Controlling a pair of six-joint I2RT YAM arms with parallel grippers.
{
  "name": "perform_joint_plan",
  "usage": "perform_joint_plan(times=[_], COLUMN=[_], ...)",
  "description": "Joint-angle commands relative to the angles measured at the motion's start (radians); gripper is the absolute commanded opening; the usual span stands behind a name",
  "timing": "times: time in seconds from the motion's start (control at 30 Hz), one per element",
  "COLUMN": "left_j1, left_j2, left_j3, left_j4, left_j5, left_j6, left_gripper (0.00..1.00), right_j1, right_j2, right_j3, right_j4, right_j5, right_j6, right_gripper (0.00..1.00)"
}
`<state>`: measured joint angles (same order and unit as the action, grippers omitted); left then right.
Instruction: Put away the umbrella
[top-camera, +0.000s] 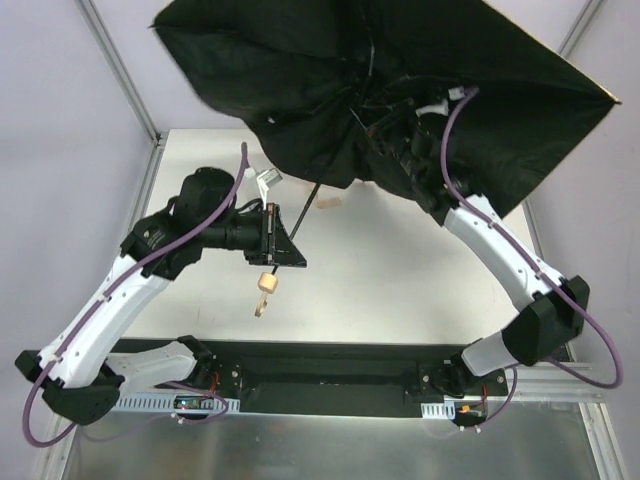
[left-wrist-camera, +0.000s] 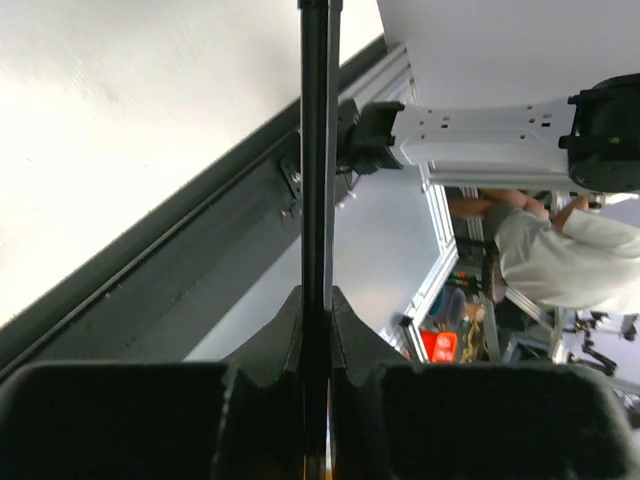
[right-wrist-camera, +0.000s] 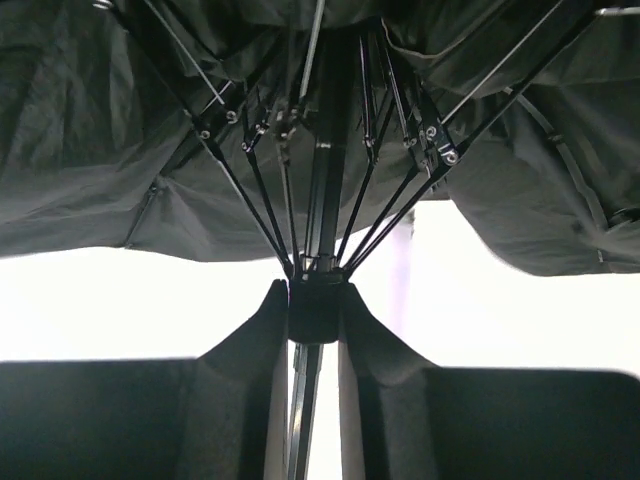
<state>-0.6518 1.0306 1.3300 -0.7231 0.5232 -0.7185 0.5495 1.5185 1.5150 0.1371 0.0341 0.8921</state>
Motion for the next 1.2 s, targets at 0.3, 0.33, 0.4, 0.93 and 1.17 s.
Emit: perform_joint_plan(times=[0.3,0.33,0.4,0.93,1.17], left_j1=[-0.049,-0.049,-0.048,-0.089,-0.212], left_j2=[0.175,0.174,0.168,0.057,-0.154], left_j3=[0.112,0.113,0.12,-0.043,-0.255], left_j4=[0.226,0.225,0.226,0.232,0.318], left_j5=[-0.153,-0.161,-0.195,-0.166,-0.21], left_j6=[-0.029,-0.024,-0.009,-0.123,-0.283], left_gripper=[0.0,0.0,0.0,0.47,0.79], right_j1=[0.197,0.205,0.207,0.084,0.076], right_j2=[-0.215,-0.221,-0.245,-0.296,-0.281], right_j3=[-0.288,-0.308,-0.341,-0.34,-0.314], right_j4=[0.087,0.105,0.131,0.142,0.101], right_j5=[-0.211,-0.206,-0.218,-0.371,-0.366], right_j6=[0.131,0.142,0.151,0.121,0.051], right_gripper=[0.0,0.0,0.0,0.0,0.0])
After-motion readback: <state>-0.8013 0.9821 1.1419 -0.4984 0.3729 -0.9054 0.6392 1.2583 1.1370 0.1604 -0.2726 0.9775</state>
